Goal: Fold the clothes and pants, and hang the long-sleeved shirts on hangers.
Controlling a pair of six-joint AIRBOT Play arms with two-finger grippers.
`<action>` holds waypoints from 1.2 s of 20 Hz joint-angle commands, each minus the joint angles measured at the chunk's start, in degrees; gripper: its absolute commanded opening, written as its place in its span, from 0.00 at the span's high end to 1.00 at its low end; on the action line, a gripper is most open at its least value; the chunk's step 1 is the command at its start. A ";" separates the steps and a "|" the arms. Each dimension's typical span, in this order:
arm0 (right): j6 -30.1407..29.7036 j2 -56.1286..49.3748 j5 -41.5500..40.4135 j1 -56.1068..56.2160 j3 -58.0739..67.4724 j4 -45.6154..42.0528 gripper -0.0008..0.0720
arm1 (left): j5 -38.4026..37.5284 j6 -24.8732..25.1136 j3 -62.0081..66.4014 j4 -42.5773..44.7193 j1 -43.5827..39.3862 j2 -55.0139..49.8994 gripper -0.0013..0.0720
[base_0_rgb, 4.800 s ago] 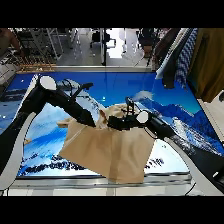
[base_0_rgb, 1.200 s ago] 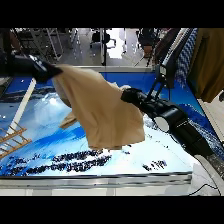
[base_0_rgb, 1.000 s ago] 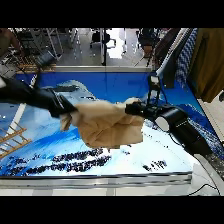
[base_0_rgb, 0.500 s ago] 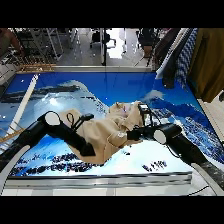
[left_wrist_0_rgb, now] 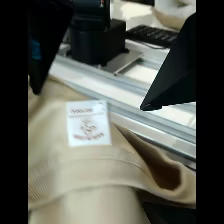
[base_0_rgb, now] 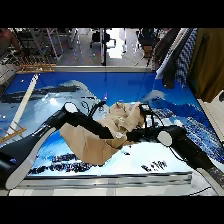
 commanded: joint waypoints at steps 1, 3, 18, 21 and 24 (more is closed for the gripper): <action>-0.09 0.11 0.00 0.00 -0.02 0.94 0.96 | -1.49 2.32 1.66 -4.81 -1.40 -4.20 0.11; -0.09 0.11 0.00 0.00 0.02 0.94 0.96 | -1.42 2.12 1.66 -1.81 -1.31 -4.50 0.11; 2.64 -0.04 -2.32 -0.07 0.09 3.23 0.87 | 5.01 2.32 1.70 -4.44 4.39 2.36 0.97; 3.06 -1.11 -3.17 -0.07 0.09 3.23 0.96 | 3.87 2.34 1.70 -4.48 4.55 3.06 0.97; 3.06 -2.45 -3.58 -0.07 0.09 2.54 0.96 | 3.30 2.32 1.70 -4.57 4.37 3.06 0.97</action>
